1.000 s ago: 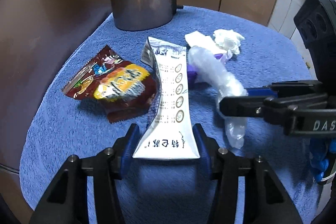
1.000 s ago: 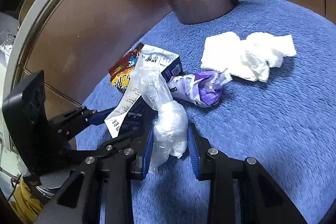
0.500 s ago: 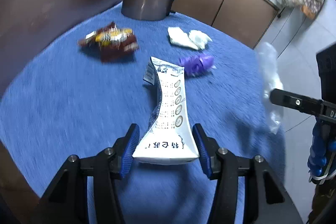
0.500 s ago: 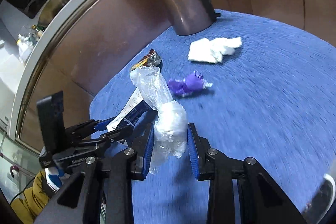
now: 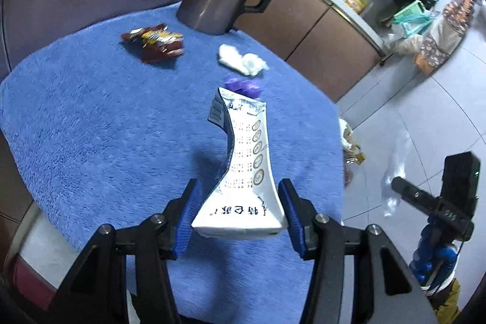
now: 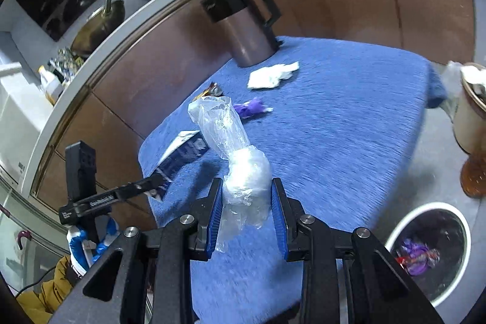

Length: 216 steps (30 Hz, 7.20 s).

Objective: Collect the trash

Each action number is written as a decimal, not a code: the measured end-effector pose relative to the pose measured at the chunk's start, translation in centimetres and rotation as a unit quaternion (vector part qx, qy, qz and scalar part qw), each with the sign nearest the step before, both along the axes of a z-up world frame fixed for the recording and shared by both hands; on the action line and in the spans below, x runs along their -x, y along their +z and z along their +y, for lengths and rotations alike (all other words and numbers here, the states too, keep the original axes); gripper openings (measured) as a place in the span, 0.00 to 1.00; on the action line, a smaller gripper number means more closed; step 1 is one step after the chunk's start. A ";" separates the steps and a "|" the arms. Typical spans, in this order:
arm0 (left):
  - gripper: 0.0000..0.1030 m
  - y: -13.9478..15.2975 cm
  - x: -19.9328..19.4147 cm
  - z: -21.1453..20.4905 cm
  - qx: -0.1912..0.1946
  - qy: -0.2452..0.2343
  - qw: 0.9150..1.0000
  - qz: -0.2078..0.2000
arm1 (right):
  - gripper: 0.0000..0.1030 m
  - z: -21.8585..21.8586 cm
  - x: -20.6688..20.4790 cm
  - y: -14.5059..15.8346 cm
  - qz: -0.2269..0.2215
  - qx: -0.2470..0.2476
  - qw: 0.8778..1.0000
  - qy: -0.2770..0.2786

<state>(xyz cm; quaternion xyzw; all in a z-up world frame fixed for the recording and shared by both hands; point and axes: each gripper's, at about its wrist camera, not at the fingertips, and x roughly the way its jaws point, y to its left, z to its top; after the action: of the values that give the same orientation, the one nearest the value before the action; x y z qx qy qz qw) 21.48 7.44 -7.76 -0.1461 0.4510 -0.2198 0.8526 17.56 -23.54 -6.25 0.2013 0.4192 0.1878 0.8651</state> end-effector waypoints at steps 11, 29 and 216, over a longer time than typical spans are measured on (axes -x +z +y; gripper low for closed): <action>0.48 3.5 2.8 -10.9 0.003 -0.110 0.993 -0.031 | 0.30 -9.9 6.8 -2.1 0.012 0.020 0.993 -0.112; 0.49 -4.9 4.6 -34.2 -0.076 -0.298 0.951 0.035 | 0.31 -22.3 10.2 -16.1 0.149 0.029 0.956 -0.252; 0.40 -11.1 5.5 -41.1 -0.136 -0.335 0.929 0.078 | 0.54 -22.9 20.5 -21.5 0.177 0.099 0.925 -0.320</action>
<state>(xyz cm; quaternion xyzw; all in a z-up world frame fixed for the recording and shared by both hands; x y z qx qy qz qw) 15.94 -33.67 -18.84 0.1142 0.5644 -0.4170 0.7033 -2.94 -46.47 -27.75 0.2683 0.4953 -0.1800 0.8064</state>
